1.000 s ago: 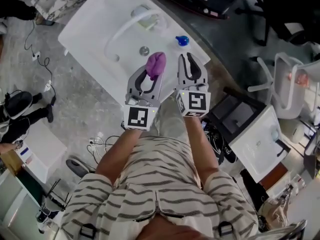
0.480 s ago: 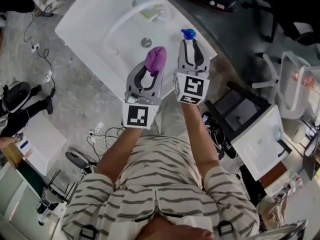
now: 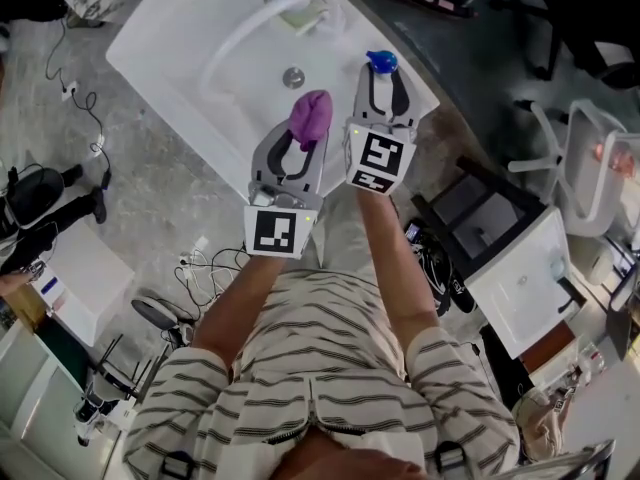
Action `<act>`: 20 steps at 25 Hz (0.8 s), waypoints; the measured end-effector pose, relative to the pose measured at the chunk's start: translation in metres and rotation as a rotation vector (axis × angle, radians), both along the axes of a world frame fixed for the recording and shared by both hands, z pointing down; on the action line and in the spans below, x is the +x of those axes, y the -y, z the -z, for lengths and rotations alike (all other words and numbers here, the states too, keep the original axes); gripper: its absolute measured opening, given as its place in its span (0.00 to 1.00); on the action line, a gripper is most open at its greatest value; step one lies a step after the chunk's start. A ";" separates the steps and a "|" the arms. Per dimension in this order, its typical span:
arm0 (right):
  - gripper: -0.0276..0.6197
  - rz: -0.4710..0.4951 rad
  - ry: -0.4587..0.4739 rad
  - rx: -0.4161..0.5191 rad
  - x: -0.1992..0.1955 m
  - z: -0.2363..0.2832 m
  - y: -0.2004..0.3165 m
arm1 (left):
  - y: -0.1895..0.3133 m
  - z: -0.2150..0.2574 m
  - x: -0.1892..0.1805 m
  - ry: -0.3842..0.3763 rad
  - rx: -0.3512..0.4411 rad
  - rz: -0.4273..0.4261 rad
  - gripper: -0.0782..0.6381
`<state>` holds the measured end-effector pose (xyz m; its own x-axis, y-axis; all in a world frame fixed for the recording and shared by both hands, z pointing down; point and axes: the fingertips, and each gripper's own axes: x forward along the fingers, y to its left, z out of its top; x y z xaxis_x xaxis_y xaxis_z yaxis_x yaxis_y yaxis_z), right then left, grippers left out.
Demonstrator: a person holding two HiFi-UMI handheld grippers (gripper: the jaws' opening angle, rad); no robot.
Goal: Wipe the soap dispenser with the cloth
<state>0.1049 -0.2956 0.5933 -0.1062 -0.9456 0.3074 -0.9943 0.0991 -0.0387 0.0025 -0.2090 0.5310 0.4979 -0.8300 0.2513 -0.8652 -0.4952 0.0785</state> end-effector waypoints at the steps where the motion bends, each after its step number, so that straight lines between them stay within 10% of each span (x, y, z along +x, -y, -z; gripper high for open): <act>1: 0.26 -0.002 -0.003 0.002 0.000 -0.001 0.002 | -0.001 0.000 0.000 0.000 0.000 0.001 0.27; 20: 0.25 0.099 0.024 -0.027 -0.001 0.007 -0.001 | -0.012 0.001 -0.005 0.012 0.016 0.007 0.27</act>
<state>0.1035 -0.2951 0.5866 -0.2059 -0.9216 0.3291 -0.9786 0.1950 -0.0662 -0.0028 -0.1969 0.5298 0.4893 -0.8374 0.2435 -0.8694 -0.4905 0.0602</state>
